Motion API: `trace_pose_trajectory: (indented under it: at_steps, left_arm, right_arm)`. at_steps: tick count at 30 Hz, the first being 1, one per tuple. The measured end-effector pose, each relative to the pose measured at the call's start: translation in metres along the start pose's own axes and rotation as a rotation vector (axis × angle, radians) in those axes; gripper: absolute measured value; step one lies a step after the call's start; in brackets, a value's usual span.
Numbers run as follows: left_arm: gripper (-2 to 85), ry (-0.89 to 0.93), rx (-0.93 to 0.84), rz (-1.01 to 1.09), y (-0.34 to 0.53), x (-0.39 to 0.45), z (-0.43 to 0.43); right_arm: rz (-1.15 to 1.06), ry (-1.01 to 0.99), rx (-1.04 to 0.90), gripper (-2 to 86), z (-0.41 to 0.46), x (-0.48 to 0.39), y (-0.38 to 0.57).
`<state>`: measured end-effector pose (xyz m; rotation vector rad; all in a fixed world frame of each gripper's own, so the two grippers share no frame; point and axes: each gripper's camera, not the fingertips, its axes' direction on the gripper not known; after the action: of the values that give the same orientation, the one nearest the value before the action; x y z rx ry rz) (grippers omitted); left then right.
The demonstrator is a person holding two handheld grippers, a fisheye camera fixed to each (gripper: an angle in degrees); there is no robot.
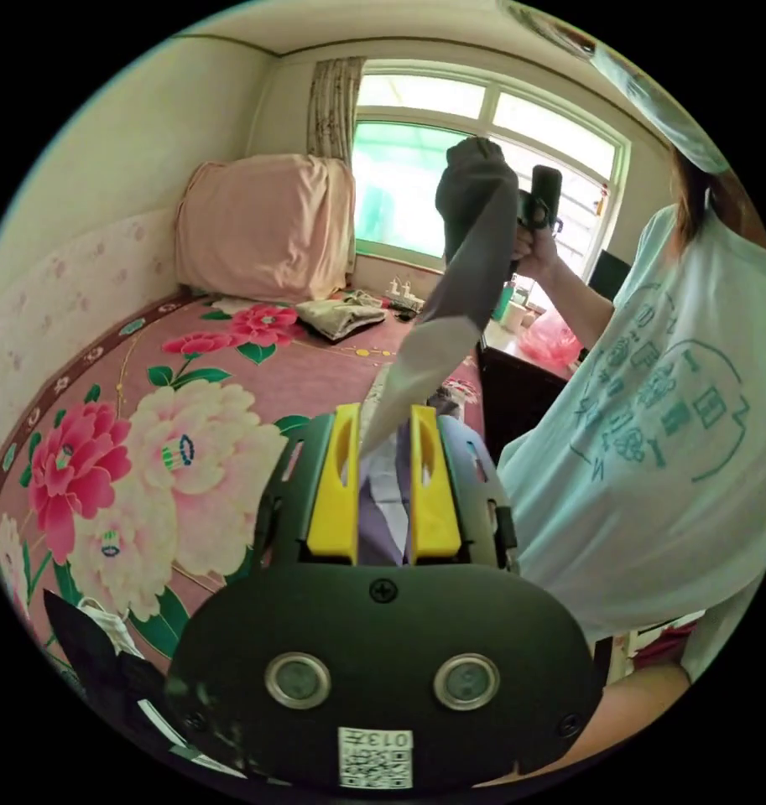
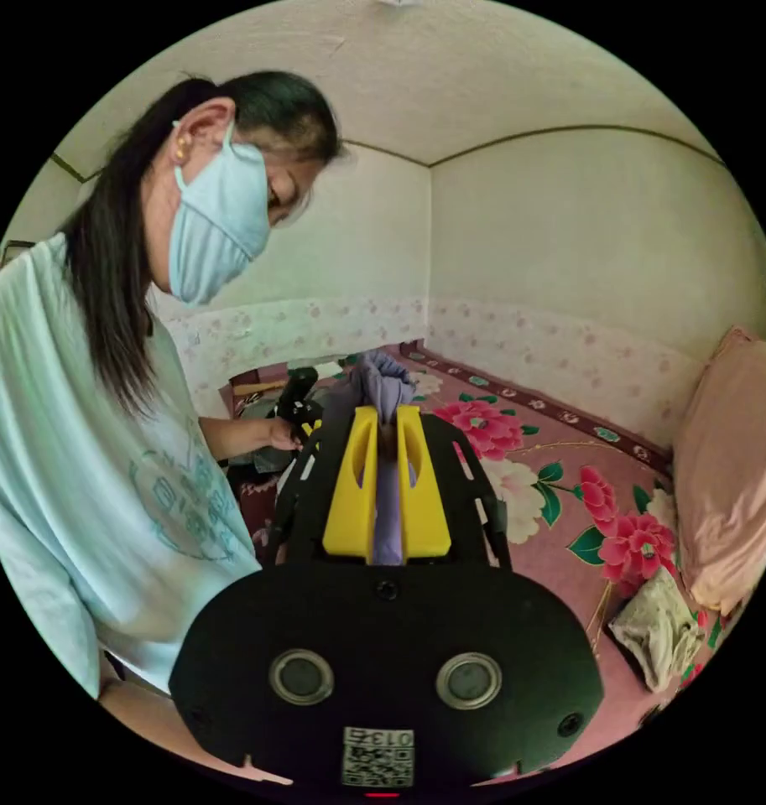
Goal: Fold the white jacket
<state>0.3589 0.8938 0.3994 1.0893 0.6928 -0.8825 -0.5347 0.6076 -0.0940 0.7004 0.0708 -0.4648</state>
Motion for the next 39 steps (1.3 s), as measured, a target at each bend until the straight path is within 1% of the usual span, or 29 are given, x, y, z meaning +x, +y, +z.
trace_pose_trajectory:
  at_steps: [2,3,5,7,9,11,13,14,15,16,18,19,21,23,24,26,28,29,31,33,34,36,37,38,39]
  left_arm:
    - [20.1,-0.014,-0.027,0.042,-0.005,0.019,-0.004]
    - [20.5,-0.017,-0.048,0.044,-0.004,0.023,-0.001]
    - [21.4,0.013,-0.197,0.085,0.003,0.04,0.027]
    - [20.8,0.068,-0.325,0.118,0.01,0.057,0.058]
    - [19.3,0.106,-0.412,0.145,0.019,0.073,0.09]
    - [15.3,0.059,-0.551,0.145,0.035,0.077,0.135]
    - [10.4,-0.029,-0.65,0.093,0.047,0.067,0.163]
    - [5.1,0.013,-0.676,0.055,0.052,0.06,0.175]
    - [2.5,0.054,-0.689,0.044,0.051,0.057,0.179]
    - [1.8,0.087,-0.716,0.06,0.046,0.055,0.183]
    - [1.1,0.117,-0.743,0.057,0.034,0.047,0.185]
    - [0.9,0.161,-0.76,0.013,0.025,0.033,0.188]
    - [0.9,0.262,-0.782,-0.081,0.016,0.008,0.196]
    - [1.5,0.409,-0.807,-0.229,0.014,-0.027,0.213]
    - [1.7,0.43,-0.812,-0.255,0.014,-0.034,0.218]
    - [4.3,0.396,-0.848,-0.344,0.018,-0.056,0.234]
    - [6.7,0.384,-0.881,-0.413,0.023,-0.064,0.244]
    - [7.3,0.395,-0.893,-0.457,0.026,-0.066,0.245]
    - [7.6,0.391,-0.862,-0.477,0.026,-0.061,0.233]
    - [7.6,0.363,-0.851,-0.46,0.027,-0.049,0.208]
    - [7.7,0.318,-0.835,-0.462,0.028,-0.042,0.185]
    - [7.9,0.199,-0.774,-0.465,0.024,-0.026,0.146]
    - [8.4,0.098,-0.727,-0.463,0.018,-0.014,0.126]
    - [9.3,-0.019,-0.677,-0.413,0.006,0.006,0.114]
    - [9.5,-0.08,-0.644,-0.368,-0.002,0.02,0.112]
  right_arm:
    - [0.054,0.109,0.071,3.2,-0.071,-0.037,-0.003]
    - [0.069,0.145,0.075,3.2,-0.086,-0.045,-0.003]
    - [0.146,0.314,0.059,3.2,-0.13,-0.071,0.003]
    - [0.208,0.395,0.064,3.2,-0.154,-0.082,0.015]
    - [0.303,0.419,0.081,3.3,-0.171,-0.08,0.035]
    - [0.436,0.427,0.067,3.3,-0.18,-0.066,0.071]
    - [0.49,0.459,0.048,3.4,-0.183,-0.055,0.103]
    - [0.542,0.466,0.058,3.4,-0.187,-0.043,0.127]
    - [0.578,0.468,0.064,3.4,-0.189,-0.036,0.139]
    - [0.652,0.486,0.067,3.4,-0.194,-0.02,0.163]
    - [0.69,0.551,0.047,3.5,-0.193,0.002,0.194]
    - [0.753,0.596,0.022,3.6,-0.186,0.023,0.217]
    - [0.858,0.606,-0.039,3.7,-0.167,0.062,0.255]
    - [0.975,0.617,-0.135,4.0,-0.135,0.112,0.305]
    - [0.997,0.616,-0.171,4.0,-0.125,0.125,0.318]
    - [1.101,0.592,-0.307,4.7,-0.087,0.163,0.365]
    - [1.15,0.585,-0.424,5.6,-0.064,0.179,0.39]
    - [1.198,0.544,-0.456,6.5,-0.055,0.185,0.402]
    - [1.259,0.482,-0.444,7.7,-0.058,0.19,0.406]
    - [1.251,0.463,-0.414,8.2,-0.074,0.185,0.395]
    - [1.229,0.492,-0.387,8.3,-0.091,0.174,0.383]
    - [1.176,0.611,-0.355,8.3,-0.116,0.149,0.358]
    - [1.11,0.704,-0.346,8.2,-0.125,0.127,0.336]
    - [1.012,0.768,-0.35,8.0,-0.119,0.104,0.311]
    - [0.952,0.784,-0.35,8.0,-0.111,0.092,0.299]
